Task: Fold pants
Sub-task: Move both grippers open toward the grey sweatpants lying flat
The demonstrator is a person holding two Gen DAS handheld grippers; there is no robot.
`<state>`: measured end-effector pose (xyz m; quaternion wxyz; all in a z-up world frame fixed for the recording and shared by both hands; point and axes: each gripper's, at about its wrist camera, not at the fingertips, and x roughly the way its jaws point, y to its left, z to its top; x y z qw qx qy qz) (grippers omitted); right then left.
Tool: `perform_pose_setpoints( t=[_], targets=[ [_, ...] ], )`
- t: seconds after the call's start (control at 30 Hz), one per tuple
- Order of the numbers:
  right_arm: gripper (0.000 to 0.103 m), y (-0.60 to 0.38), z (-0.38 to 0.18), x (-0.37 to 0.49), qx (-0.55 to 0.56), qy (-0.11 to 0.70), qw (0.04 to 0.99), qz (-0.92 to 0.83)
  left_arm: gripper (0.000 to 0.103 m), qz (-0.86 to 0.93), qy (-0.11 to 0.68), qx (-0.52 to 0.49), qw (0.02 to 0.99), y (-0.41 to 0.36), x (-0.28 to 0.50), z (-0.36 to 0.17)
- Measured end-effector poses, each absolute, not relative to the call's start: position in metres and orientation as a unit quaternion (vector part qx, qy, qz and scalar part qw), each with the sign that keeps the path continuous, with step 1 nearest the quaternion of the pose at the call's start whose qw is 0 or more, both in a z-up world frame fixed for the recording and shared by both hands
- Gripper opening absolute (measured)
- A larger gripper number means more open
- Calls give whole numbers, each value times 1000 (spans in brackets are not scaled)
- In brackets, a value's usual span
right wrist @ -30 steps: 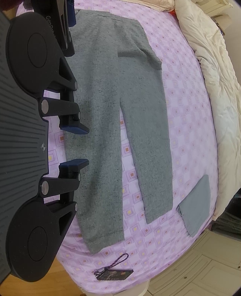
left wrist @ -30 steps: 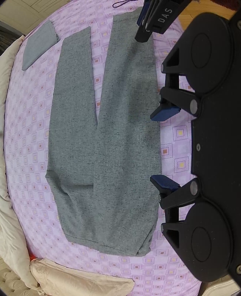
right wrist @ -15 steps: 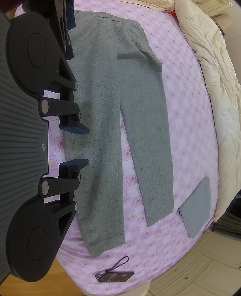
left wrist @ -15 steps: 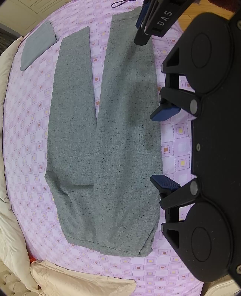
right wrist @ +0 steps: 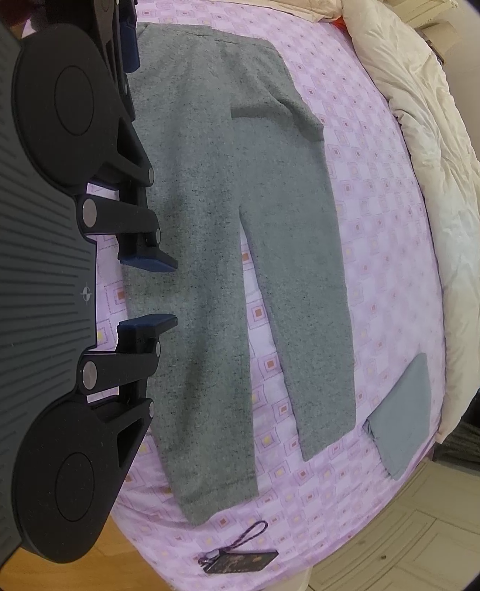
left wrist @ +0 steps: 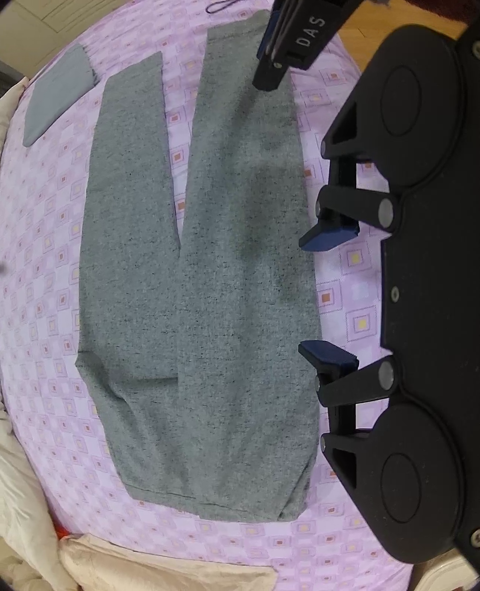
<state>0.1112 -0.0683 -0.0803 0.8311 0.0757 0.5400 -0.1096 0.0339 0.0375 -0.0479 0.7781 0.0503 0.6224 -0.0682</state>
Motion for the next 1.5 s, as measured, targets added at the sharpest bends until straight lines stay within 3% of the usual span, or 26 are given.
perform_pose_setpoints(
  t=[0.73, 1.23, 1.5],
  targets=[
    [24, -103, -115, 108, 105, 553, 807, -178, 56, -110, 625, 84, 768, 7, 52, -83],
    [24, -313, -149, 125, 108, 501, 827, -229, 56, -38, 639, 75, 765, -58, 56, -101],
    [24, -381, -193, 150, 114, 526, 823, -179, 56, 5, 655, 67, 753, -88, 50, -110]
  ],
)
